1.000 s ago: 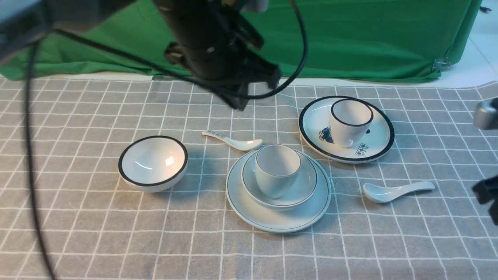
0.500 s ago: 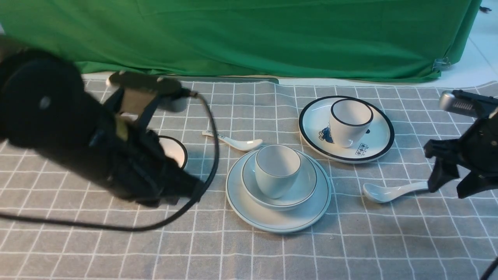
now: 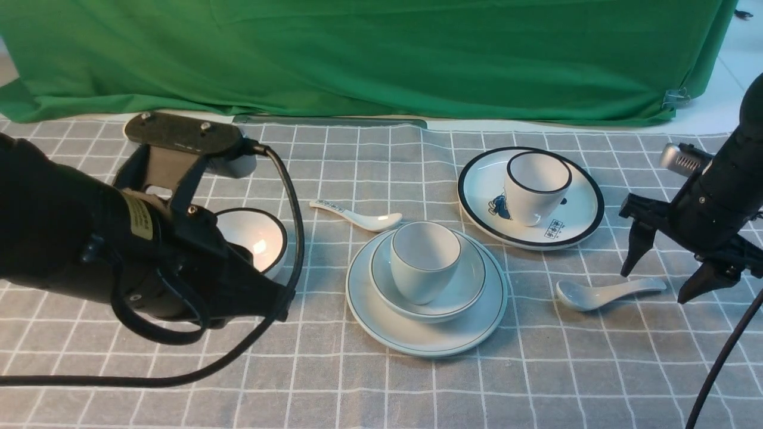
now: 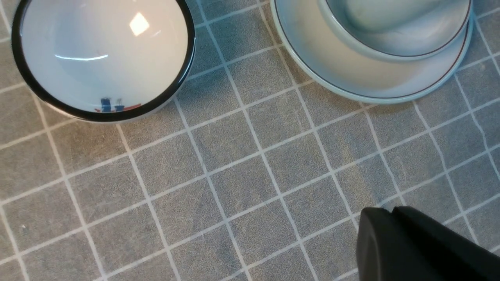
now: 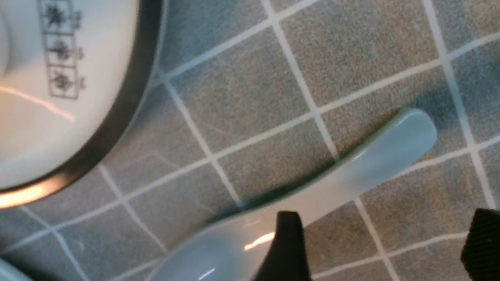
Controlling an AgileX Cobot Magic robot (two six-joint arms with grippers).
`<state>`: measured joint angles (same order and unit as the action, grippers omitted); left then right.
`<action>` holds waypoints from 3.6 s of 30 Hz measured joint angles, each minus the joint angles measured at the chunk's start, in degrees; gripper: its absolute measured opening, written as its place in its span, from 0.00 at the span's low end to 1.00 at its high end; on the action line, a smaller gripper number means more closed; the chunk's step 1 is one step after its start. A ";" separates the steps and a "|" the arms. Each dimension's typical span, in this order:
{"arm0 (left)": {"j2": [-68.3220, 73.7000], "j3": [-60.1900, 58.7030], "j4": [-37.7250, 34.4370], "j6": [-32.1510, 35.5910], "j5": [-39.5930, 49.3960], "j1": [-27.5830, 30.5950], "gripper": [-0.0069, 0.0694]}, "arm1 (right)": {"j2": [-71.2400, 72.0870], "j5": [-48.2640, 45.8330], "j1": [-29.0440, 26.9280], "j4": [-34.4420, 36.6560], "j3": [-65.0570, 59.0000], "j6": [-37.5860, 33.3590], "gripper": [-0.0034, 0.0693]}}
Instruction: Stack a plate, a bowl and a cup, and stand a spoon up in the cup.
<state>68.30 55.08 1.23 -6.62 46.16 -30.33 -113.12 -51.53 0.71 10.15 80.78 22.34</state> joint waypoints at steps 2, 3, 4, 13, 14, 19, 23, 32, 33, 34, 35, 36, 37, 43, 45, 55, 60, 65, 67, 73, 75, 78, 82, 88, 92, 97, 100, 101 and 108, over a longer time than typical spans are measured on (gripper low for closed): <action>0.00 0.00 0.00 0.06 0.00 0.00 0.10 | -0.48 -0.10 0.00 -0.06 0.06 1.31 0.86; 0.00 0.00 0.05 0.25 0.00 0.00 0.10 | -1.10 0.14 0.00 -0.06 0.06 2.81 0.86; 0.00 0.00 0.05 0.25 0.00 0.00 0.10 | -1.42 0.30 0.00 -0.06 0.06 3.60 0.86; 0.00 0.00 0.17 2.01 0.00 0.00 0.10 | -3.71 3.59 0.00 -0.11 0.12 5.68 0.85; 0.00 0.00 0.17 2.02 -0.06 0.00 0.10 | -3.90 3.91 0.00 -0.11 0.12 5.68 0.85; 0.00 0.00 0.64 2.19 -0.97 0.00 0.10 | -4.23 4.41 0.00 -0.69 0.12 5.58 0.67; 0.00 0.00 0.84 2.19 -1.98 0.00 0.10 | -4.23 5.55 0.06 -1.28 0.12 3.74 0.28; 0.00 0.00 2.73 2.19 -2.38 0.00 0.10 | -2.21 10.70 0.57 -2.69 0.12 0.64 0.30; 0.00 0.00 2.73 2.19 -2.38 0.00 0.10 | -2.21 10.96 0.62 -2.69 0.12 0.64 0.30; 0.00 0.00 2.78 2.19 -2.38 0.00 0.10 | 0.01 13.22 1.24 -3.44 0.12 -1.10 0.30; 0.00 0.00 2.85 2.19 -2.38 0.00 0.10 | 1.20 14.82 1.85 -3.86 0.12 -2.14 0.30; 0.00 0.00 2.91 2.19 -2.43 0.00 0.10 | 2.86 16.46 2.69 -4.59 0.12 -3.05 0.30; 0.00 0.00 2.97 2.19 -2.42 0.00 0.10 | 4.61 17.87 3.60 -5.51 0.12 -3.80 0.30; 0.00 0.00 4.35 -0.78 -2.04 0.73 0.10 | 14.93 33.52 15.81 -12.92 0.12 -4.47 0.30; 0.00 -0.02 5.13 -2.77 -1.58 2.35 0.10 | 16.25 38.47 19.58 -13.35 0.12 -4.47 0.30; 0.00 -0.13 -3.71 2.71 -0.44 19.65 0.10 | 13.10 58.89 33.75 -13.96 -0.85 -13.46 0.30; -0.36 -3.81 -9.53 8.23 -1.19 25.53 0.10 | 13.39 73.39 34.67 -13.50 -11.69 -15.98 0.30; -1.46 -5.74 -11.35 9.82 -3.84 26.14 0.10 | 15.38 88.27 35.72 -13.21 -21.92 -17.32 0.30; -1.70 -5.74 -11.87 10.41 -4.93 26.14 0.10 | 15.93 90.83 35.91 -13.18 -24.05 -17.81 0.30; -1.91 -5.74 -11.91 10.74 -5.88 26.23 0.10 | 16.00 98.20 35.97 -12.95 -29.87 -21.41 0.30; -1.91 -5.74 -11.91 10.74 -6.23 26.28 0.10 | 16.00 99.28 35.97 -12.44 -30.83 -22.34 0.30; -1.91 -5.74 -11.91 10.74 -6.42 26.30 0.10 | 15.33 99.65 35.97 -11.69 -31.26 -23.44 0.30; -1.91 -5.74 -11.91 10.74 -6.48 26.35 0.10 | 13.49 101.00 35.97 -11.42 -31.26 -23.54 0.31; -1.91 -5.74 -11.91 10.86 -6.43 26.35 0.10 | 12.44 101.56 35.97 -11.42 -31.26 -23.69 0.55; -1.91 -5.74 -11.91 10.86 -6.43 26.35 0.10 | 12.43 101.74 35.97 -11.42 -31.26 -23.69 0.65; -1.91 -5.74 -11.91 11.17 -6.30 26.35 0.10 | 13.94 99.71 35.97 -11.42 -31.28 -23.77 0.68; -1.91 -5.74 -12.35 11.83 -5.86 26.35 0.10 | 18.36 92.78 35.97 -10.85 -31.28 -23.86 0.67; -1.91 -5.74 -12.50 12.04 -5.71 26.35 0.10 | 20.67 87.66 35.80 -10.14 -31.06 -24.31 0.62; -2.98 -5.82 -14.95 14.34 -6.15 26.35 0.10 | 34.60 43.63 29.19 -8.38 -23.10 -28.76 0.13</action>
<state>65.32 49.26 -13.71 7.72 40.01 -3.98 -78.53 -7.90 29.90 1.77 57.68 -6.42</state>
